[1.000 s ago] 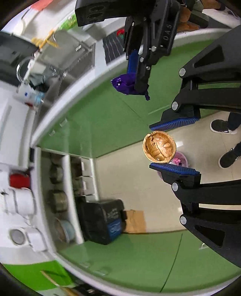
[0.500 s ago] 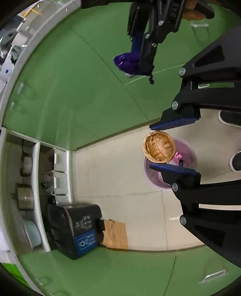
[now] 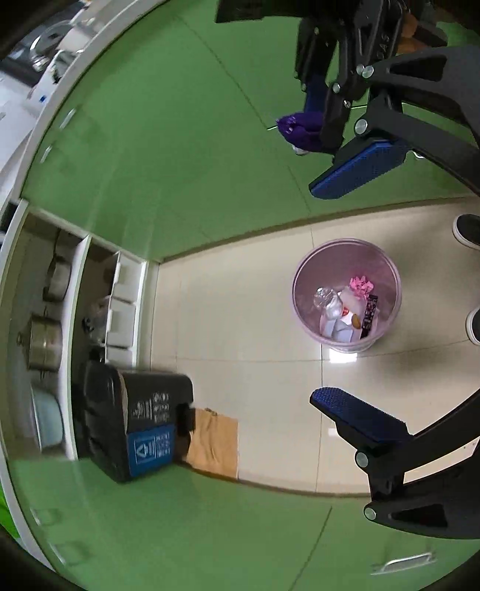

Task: Collect trash
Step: 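Return both tools from the wastebasket to the mat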

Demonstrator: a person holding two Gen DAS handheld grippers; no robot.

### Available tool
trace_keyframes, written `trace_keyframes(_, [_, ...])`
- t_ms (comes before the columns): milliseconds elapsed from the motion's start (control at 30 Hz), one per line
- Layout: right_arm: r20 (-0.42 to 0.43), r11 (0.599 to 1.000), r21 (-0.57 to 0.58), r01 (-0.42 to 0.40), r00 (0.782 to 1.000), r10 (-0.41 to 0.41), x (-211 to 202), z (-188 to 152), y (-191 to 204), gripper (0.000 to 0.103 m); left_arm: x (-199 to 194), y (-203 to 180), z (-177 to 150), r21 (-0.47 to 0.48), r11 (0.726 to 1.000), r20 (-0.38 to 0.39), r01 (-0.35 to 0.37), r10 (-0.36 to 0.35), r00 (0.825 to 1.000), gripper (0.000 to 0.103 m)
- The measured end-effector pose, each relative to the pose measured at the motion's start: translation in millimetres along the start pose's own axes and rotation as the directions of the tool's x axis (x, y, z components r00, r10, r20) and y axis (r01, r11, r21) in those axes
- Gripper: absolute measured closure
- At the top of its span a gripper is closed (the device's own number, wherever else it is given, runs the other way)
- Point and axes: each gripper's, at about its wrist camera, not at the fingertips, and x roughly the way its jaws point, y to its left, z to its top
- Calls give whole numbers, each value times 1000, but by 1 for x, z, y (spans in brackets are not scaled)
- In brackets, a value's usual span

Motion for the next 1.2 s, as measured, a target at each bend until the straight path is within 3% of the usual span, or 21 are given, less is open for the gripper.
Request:
trace_keyframes(200, [-3,999,-40,-11,1000,11,13,9,13,70,-20,19,0,-49,999,32,-8,9,999,5])
trace_keyframes(233, [-2,999,-38,-5,1000,5,15,11,13,51,-20,19,1,-50,999,35,-10,12,999,5])
trace_keyframes(267, [0,999,-32,-5,1000,6,15,11,12,15,-21,20,1,-51,999,38,-11,13,999,5])
trace_keyframes(300, [9,1000,-29,-9,1000,9,15,12,11,5,-23,20,1,-52,999,41,-11,13,999,5])
trace_keyframes(567, [4,999,16,36,999,-36,3,8,0,3,-34,6,3,-28,1000,44,-2,3,999,5])
trace_keyframes(800, [18,996,60,64,998,-65,-44,4,0,3,-66,-23,8,12,1000,24,8,-9,1000,5])
trace_keyframes(1000, [27,988,126,85,996,-89,-145,2,6,3,-143,-75,26,66,997,-10,28,-28,1000,5])
trace_keyframes(1200, [41,970,212,116,991,-127,-273,-5,4,3,-231,-139,51,145,987,-48,63,-57,997,5])
